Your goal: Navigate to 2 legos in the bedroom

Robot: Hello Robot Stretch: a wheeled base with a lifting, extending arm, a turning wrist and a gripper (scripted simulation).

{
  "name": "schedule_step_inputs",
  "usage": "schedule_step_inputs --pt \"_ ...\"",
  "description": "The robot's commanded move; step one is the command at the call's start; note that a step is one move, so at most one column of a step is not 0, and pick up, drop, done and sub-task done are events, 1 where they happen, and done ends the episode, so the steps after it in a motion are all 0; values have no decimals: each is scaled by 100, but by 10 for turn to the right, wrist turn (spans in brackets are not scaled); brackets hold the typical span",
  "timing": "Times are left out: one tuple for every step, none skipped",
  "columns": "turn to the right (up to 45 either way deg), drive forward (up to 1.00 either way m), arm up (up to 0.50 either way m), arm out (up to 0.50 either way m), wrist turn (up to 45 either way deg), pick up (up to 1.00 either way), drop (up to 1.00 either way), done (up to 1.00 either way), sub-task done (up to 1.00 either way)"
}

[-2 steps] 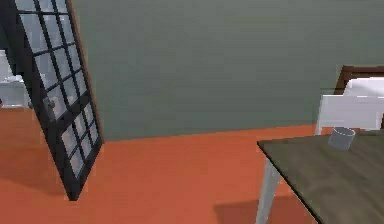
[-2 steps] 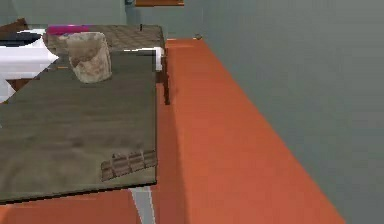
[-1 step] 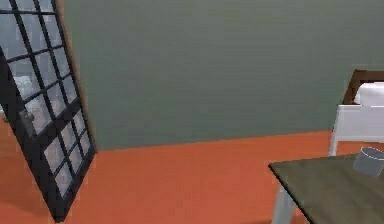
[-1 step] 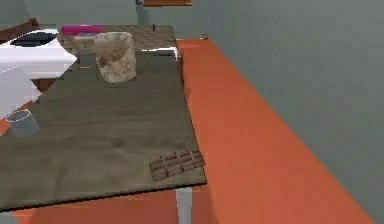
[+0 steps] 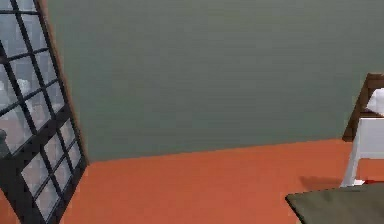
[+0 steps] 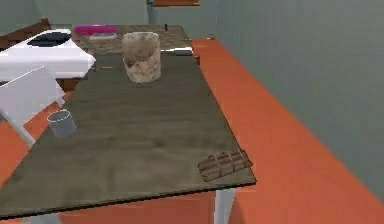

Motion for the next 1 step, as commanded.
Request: schedule_step_inputs --pt "450 0 0 0 0 0 0 0 0"
